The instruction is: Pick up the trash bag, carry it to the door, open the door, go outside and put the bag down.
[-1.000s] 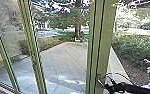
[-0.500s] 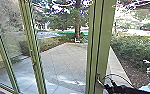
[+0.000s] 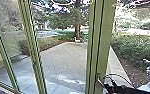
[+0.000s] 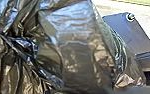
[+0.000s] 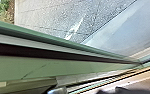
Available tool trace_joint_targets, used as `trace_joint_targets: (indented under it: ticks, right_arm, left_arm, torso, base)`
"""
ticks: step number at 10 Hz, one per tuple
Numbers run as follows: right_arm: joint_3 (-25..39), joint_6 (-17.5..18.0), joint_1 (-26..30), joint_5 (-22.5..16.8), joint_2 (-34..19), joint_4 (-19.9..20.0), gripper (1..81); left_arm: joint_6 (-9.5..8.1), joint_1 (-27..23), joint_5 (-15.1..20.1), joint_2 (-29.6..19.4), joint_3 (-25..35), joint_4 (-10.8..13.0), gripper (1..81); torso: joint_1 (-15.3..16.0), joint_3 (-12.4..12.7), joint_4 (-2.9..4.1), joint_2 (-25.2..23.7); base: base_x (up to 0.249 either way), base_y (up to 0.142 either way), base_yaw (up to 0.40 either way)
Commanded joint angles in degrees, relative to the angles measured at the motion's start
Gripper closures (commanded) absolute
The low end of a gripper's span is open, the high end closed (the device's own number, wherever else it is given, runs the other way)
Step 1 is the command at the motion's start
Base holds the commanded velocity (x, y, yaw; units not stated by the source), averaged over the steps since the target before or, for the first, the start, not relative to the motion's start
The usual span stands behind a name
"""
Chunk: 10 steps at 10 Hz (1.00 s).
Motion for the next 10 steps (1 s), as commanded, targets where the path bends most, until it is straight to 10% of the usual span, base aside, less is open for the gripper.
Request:
trace_joint_targets:
  ticks: [1, 4, 10]
  right_arm:
    - [5.83, -3.86, -1.90, -17.61, 7.41, -4.17, 1.0]
    - [6.72, -3.86, -0.41, -17.00, 5.92, -4.17, 1.0]
    - [6.27, -3.34, 4.34, -15.85, 4.42, -4.00, 1.0]
  left_arm:
    - [0.14, -2.58, 2.89, -0.42, -0.05, -0.12, 81.1]
    - [0.14, -2.40, 2.98, -0.42, -0.05, -0.12, 81.1]
    - [0.14, -2.14, 3.86, -0.77, -0.05, -0.21, 81.1]
  torso:
    - [0.00, -2.98, 0.00, 0.00]
    - [-0.11, -8.07, -0.04, -0.07]
    - [-0.15, -7.69, -0.11, -0.09]
  base:
    - [0.000, 0.000, 0.000]
    - [0.000, 0.000, 0.000]
    - [0.000, 0.000, 0.000]
